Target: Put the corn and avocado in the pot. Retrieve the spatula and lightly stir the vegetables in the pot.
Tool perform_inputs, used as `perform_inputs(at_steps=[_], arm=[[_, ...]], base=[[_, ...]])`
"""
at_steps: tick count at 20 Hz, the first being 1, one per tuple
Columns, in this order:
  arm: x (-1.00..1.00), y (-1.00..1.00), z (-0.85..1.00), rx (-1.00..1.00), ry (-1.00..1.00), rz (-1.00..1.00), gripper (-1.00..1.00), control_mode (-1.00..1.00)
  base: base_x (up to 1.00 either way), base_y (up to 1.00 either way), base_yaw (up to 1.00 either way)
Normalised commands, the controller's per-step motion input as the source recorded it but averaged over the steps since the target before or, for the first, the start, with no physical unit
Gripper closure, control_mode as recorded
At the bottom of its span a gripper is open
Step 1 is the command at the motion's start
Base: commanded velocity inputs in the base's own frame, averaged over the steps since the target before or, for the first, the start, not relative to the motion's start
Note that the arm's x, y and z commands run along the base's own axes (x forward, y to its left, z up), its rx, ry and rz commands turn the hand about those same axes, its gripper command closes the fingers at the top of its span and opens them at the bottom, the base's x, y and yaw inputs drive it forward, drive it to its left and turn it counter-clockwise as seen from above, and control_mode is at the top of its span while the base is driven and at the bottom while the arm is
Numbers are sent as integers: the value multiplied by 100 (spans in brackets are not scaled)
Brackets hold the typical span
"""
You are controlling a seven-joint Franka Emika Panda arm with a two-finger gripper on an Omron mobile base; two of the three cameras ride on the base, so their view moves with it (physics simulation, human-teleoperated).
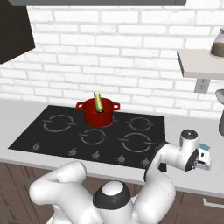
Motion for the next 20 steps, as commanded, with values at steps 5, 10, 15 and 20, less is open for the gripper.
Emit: perform_inputs(at_steps=[5,10,15,20], arm=[[0,0,-1,0,0,0,100,-100],[0,0,0,0,0,0,100,-100],[-4,0,0,0,0,0,100,-100],[-23,1,13,-1,1,0,100,-100]], base=[[0,0,0],[0,0,0],[0,0,0],[0,0,0]])
